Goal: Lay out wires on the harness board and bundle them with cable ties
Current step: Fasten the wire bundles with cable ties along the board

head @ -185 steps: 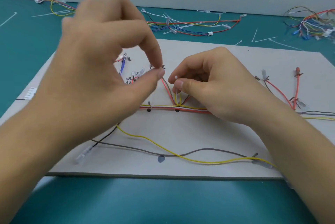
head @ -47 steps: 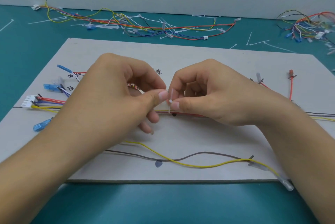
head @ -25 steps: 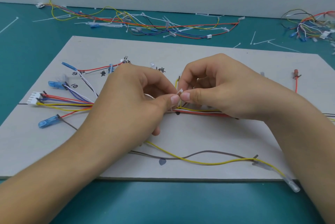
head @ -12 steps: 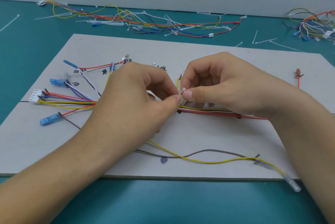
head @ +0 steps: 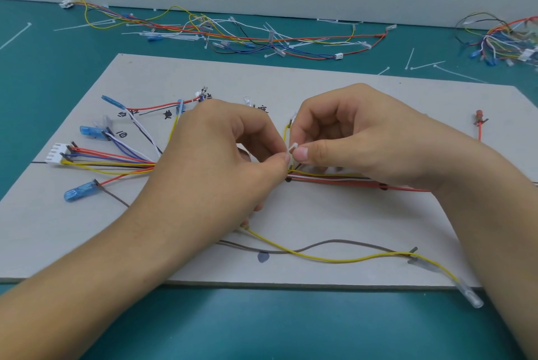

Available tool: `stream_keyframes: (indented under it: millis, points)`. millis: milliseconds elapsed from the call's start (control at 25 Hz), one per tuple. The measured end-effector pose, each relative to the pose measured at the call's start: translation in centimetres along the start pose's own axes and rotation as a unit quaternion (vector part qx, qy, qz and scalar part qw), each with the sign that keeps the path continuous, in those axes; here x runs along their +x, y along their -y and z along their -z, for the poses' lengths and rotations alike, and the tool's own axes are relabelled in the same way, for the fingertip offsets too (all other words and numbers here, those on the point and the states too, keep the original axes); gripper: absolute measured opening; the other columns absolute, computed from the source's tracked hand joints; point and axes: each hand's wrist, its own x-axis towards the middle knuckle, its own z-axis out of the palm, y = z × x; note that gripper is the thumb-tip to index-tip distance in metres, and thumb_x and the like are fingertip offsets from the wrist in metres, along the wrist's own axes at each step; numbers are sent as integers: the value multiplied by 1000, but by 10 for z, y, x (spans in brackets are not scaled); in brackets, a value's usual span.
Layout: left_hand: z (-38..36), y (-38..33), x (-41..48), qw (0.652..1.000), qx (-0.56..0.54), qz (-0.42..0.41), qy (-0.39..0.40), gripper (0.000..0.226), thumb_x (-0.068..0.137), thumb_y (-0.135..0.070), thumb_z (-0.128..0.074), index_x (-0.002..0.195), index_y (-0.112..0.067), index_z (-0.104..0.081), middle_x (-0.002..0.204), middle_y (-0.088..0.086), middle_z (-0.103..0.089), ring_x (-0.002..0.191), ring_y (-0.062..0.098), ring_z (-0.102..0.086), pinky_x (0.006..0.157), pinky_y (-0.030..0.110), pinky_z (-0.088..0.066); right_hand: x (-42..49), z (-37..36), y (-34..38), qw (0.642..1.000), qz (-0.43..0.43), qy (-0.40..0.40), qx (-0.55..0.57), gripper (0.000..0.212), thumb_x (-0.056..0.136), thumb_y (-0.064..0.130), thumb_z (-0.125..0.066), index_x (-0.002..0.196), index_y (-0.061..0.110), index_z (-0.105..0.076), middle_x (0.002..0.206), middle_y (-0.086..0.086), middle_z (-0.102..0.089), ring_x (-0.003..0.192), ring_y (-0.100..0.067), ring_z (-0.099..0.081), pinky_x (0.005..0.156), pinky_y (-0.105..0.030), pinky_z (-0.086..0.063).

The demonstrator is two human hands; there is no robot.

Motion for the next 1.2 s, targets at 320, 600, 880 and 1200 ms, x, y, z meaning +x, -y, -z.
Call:
stream_keyframes:
  millis: [320,600,880,1200]
  points:
    - [2,-3,0,1000,18,-8,3,17,85,-14,-75,70,-19,-73,46,-14,-60,25,5,-47,33,11,-31,0,-2,1,1000,7,0,2,3,86,16,-73,85,14,-71,77,-10,-70,67,-16,-61,66,-35,-49]
    - [0,-1,0,1000,2,-6,0,18,86,-12,-76,69,-18,-73,45,-12,-60,27,7,-51,31,18,-38,0,-1,1,1000,8,4,-3,3,88,14,-73,86,14,-71,77,-11,-70,67,-15,-60,65,-33,-48]
    - [1,0,-1,1000,0,-17,4,18,84,-11,-76,68,-17,-73,47,-10,-62,29,9,-54,32,17,-40,0,-5,4,999,10,-2,-35,9,83,22,-71,86,14,-71,81,-16,-71,69,-22,-60,68,-49,-51]
    - [1,4,2,998,-59,10,-1,18,82,-6,-83,74,-20,-75,61,3,-71,42,21,-66,38,36,-55,2,-7,3,998,22,-5,-53,10,87,23,-80,87,15,-73,78,-12,-71,66,-29,-60,62,-42,-48]
